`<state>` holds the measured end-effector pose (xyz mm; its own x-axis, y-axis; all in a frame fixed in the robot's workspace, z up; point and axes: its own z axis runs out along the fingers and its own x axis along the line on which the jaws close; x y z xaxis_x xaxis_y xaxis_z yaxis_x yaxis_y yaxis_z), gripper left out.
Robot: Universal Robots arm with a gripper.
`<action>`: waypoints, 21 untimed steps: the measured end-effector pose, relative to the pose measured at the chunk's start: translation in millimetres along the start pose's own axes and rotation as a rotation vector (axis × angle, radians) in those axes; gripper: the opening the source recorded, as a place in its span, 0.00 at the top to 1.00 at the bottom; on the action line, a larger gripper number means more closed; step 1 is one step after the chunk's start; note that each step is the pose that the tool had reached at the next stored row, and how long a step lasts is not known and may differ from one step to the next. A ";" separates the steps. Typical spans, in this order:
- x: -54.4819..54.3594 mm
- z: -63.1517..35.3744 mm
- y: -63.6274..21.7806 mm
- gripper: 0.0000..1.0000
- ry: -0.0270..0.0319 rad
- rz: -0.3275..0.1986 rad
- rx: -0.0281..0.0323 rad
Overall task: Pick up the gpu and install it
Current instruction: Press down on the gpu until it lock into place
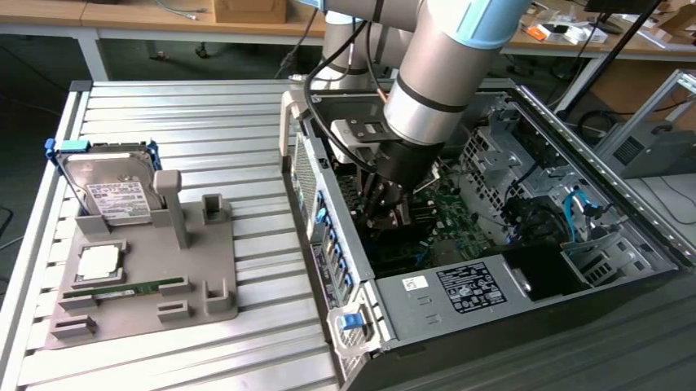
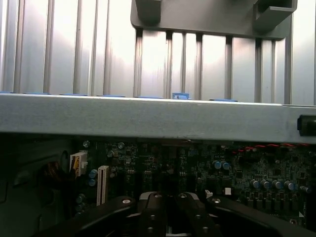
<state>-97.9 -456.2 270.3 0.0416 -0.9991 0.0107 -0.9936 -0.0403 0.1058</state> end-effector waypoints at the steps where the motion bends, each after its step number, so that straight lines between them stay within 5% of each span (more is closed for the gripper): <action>1: 0.0 0.0 0.0 0.89 0.0000 0.000 0.0000; 13: 0.5 0.2 1.1 0.89 0.0000 0.000 0.0000; 18: 0.7 -7.6 1.7 0.89 0.0000 0.000 0.0001; 21: 1.0 -8.6 -5.5 0.89 -0.0001 0.000 -0.0018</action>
<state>-91.5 -456.8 278.3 0.0417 -0.9991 0.0106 -0.9934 -0.0403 0.1076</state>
